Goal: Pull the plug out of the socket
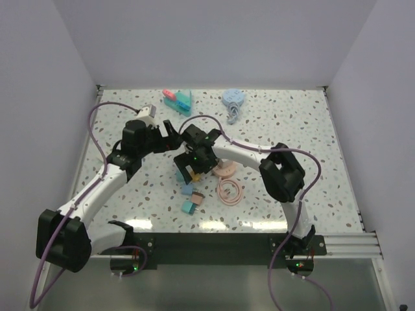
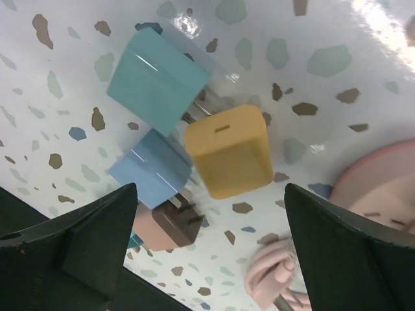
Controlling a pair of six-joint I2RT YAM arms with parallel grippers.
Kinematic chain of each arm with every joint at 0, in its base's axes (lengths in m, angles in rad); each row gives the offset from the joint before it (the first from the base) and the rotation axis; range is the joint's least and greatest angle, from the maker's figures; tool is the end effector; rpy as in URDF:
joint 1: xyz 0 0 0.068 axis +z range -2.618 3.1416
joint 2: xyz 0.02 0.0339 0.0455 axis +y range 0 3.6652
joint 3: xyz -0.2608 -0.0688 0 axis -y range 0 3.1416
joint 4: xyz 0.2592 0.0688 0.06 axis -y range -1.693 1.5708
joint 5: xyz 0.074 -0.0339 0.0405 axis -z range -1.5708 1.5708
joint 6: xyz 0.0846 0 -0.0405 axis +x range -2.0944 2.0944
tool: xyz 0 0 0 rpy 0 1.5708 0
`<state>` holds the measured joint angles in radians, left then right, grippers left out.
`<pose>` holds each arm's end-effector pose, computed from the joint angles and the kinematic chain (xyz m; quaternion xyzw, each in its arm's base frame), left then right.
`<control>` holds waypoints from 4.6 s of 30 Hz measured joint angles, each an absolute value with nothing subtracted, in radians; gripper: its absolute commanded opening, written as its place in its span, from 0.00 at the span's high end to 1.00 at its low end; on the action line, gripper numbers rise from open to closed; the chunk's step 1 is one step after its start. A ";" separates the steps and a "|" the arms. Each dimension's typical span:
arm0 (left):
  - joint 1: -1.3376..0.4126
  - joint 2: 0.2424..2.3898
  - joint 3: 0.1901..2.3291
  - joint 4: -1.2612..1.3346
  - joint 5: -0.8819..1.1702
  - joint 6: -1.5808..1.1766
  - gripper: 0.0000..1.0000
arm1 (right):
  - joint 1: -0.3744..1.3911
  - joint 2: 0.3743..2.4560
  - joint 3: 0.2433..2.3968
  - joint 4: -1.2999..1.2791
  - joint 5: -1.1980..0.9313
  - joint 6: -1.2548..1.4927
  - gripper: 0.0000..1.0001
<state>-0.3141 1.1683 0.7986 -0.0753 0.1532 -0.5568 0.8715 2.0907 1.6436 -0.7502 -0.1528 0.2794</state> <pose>0.3037 -0.1122 0.2479 -0.0615 0.8420 -0.2831 0.4551 0.2906 0.3655 0.1351 -0.2994 0.9330 0.1637 0.1145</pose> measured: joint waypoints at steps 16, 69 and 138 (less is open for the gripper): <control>-0.310 1.152 0.753 -0.024 0.260 -0.566 0.00 | 0.708 1.692 1.592 -0.764 0.157 0.231 0.01; -0.499 1.632 0.851 0.315 0.480 -0.643 0.00 | 0.469 1.749 1.440 -0.691 -0.244 0.273 1.00; -0.218 1.196 0.643 0.135 0.545 -0.760 1.00 | 0.595 1.890 1.169 -0.265 -0.579 0.571 0.01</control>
